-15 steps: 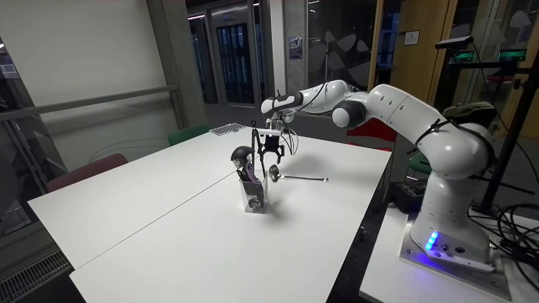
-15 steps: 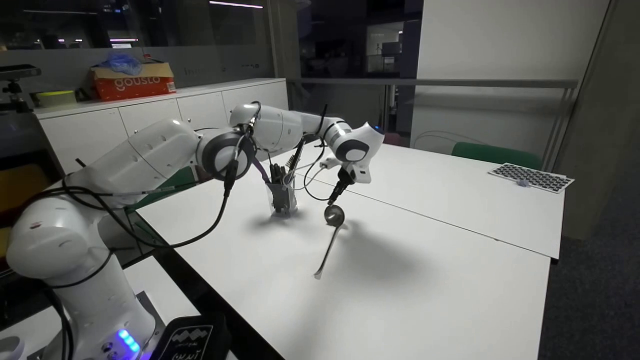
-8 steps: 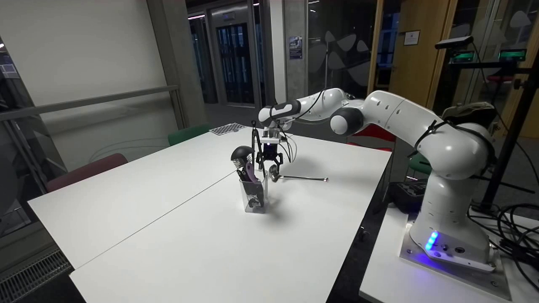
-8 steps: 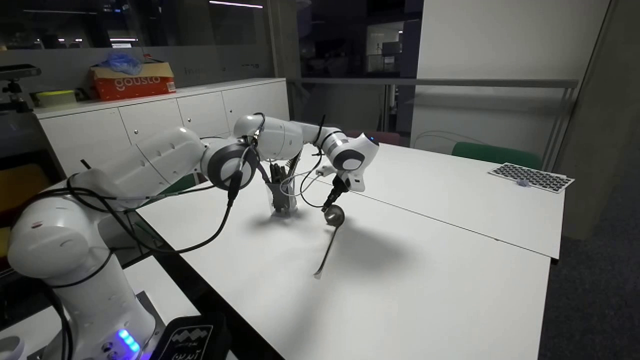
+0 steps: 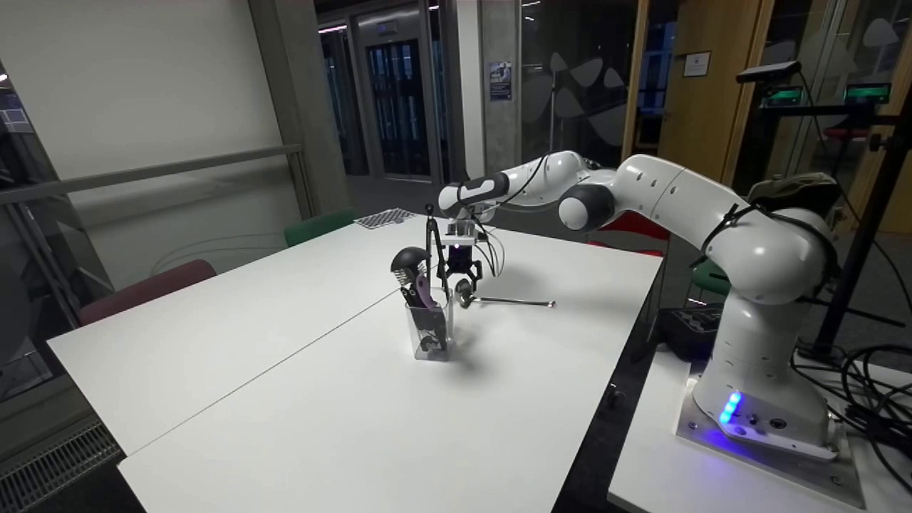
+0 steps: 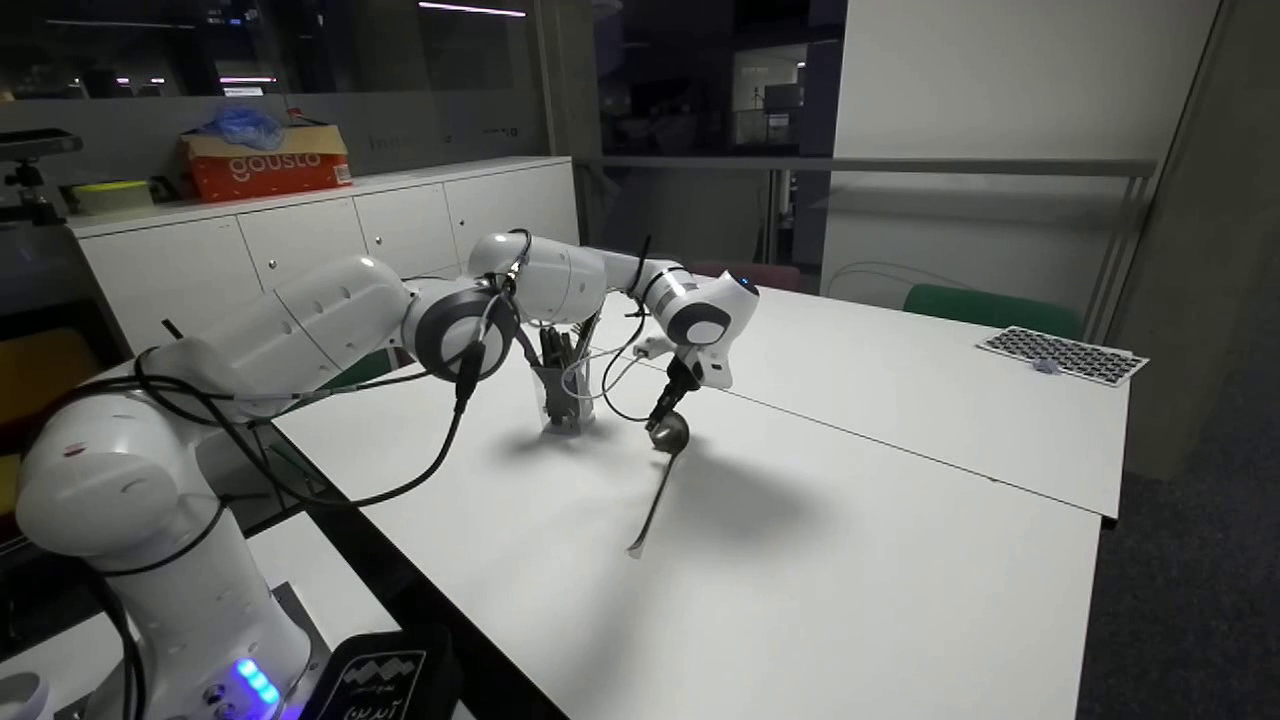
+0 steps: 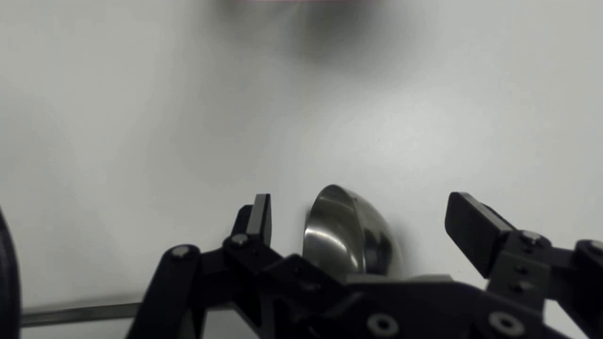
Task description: Pick up the mental object from the table and put it in the cup
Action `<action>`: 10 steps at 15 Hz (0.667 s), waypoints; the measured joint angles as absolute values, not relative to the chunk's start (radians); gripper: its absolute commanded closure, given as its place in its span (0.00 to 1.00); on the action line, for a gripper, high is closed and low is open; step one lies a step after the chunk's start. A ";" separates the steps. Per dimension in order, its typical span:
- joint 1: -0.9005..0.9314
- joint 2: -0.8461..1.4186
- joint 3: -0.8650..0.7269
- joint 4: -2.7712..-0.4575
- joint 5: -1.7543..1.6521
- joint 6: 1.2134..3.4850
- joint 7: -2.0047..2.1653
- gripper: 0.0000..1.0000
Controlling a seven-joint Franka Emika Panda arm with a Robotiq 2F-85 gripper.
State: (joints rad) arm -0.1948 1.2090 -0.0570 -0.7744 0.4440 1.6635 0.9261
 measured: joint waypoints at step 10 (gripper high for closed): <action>-0.178 1.207 -0.148 -0.791 0.365 1.673 0.928 0.00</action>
State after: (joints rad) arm -0.1784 1.2065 -0.1478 -0.7906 0.3651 1.6733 0.9278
